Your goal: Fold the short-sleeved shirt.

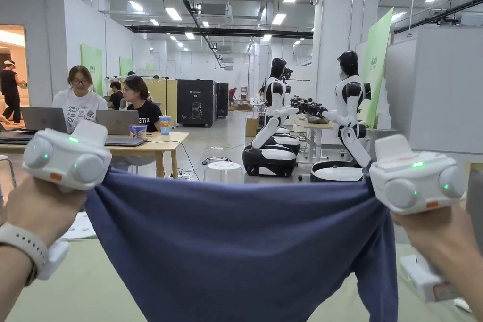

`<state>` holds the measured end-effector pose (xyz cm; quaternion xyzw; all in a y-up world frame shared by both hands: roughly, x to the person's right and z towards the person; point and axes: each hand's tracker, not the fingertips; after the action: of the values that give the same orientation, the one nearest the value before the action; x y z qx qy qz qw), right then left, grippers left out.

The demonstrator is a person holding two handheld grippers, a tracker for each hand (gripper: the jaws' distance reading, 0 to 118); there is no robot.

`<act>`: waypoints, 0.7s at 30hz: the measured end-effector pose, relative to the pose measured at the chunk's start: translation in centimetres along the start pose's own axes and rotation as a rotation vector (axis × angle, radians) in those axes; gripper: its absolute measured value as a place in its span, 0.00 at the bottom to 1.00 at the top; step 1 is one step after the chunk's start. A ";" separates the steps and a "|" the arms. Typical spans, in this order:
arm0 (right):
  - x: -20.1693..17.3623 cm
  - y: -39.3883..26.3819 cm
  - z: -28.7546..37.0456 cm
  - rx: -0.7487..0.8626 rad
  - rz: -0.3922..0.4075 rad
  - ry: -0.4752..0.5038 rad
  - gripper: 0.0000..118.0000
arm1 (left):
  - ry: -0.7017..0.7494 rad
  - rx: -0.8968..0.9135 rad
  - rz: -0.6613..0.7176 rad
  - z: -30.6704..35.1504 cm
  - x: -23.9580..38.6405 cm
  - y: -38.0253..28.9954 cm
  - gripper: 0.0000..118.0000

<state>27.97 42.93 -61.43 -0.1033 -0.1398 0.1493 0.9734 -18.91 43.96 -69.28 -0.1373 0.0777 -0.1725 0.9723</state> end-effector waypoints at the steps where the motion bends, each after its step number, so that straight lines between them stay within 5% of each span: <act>1: -0.4 -1.7 -0.5 -0.027 -0.009 0.001 0.02 | -0.007 -0.020 0.004 -0.7 0.6 -1.7 0.00; 9: -1.1 -11.6 1.5 -0.137 -0.010 0.025 0.02 | -0.106 -0.098 0.042 2.6 2.8 -10.6 0.00; 21: -3.7 -29.6 17.5 -0.428 -0.037 0.169 0.02 | -0.228 -0.359 0.127 16.2 3.0 -30.0 0.00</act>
<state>27.09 16.85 -38.70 -0.3171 -0.0882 0.0891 0.9401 -22.37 19.69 -45.36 -0.3214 0.0054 -0.0776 0.9437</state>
